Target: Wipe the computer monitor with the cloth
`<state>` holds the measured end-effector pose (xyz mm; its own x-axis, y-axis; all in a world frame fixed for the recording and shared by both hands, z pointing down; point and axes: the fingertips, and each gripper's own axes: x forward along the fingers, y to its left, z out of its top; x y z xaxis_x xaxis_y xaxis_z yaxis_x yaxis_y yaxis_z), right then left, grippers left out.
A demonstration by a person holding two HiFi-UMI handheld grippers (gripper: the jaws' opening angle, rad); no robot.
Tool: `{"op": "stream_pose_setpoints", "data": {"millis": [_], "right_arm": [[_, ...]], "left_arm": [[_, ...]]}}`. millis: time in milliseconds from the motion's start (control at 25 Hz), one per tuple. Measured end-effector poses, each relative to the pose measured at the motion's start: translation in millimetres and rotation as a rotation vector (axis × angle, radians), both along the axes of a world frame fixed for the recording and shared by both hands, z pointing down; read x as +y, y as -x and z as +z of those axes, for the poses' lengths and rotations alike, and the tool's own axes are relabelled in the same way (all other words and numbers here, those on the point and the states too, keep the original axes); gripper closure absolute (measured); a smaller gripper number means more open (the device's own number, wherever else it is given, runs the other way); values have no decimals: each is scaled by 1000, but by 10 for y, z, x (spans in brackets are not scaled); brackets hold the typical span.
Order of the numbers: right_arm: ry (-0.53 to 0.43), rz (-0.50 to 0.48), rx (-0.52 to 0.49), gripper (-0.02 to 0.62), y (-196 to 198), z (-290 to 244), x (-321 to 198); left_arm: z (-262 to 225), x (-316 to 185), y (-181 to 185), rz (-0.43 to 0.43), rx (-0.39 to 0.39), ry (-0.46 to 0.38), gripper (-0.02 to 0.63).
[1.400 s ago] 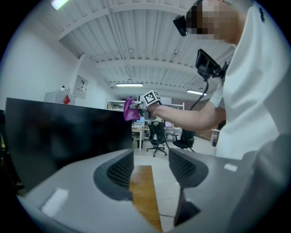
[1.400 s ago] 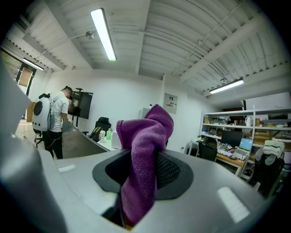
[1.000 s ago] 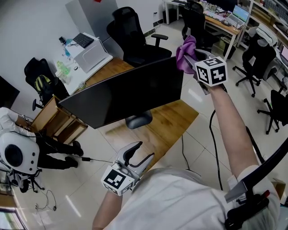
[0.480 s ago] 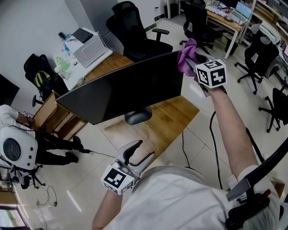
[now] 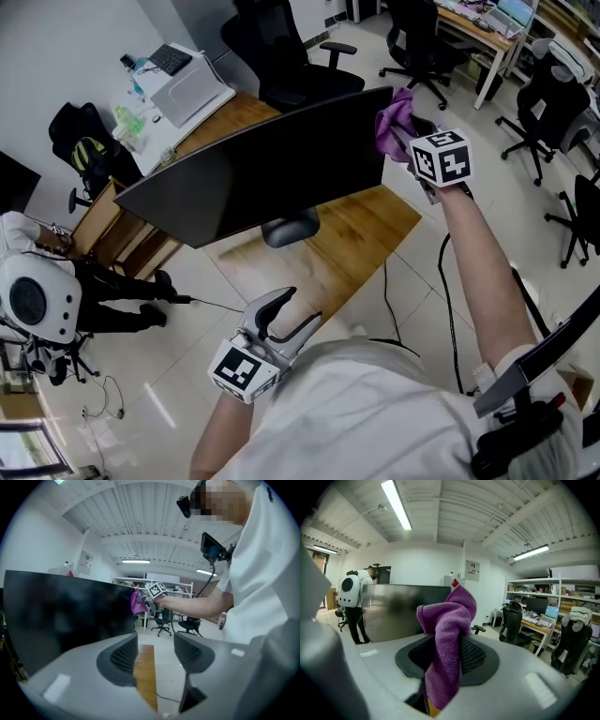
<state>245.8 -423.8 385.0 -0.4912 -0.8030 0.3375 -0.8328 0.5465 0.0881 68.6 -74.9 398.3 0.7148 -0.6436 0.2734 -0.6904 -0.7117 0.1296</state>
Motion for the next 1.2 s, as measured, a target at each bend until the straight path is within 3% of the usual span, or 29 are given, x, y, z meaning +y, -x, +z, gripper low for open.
{"op": "stream_pose_setpoints", "data": {"millis": [1200], "right_arm": [[254, 53, 66, 465, -18, 1773, 141]], "left_arm": [[135, 186, 202, -61, -27, 103, 345]]}}
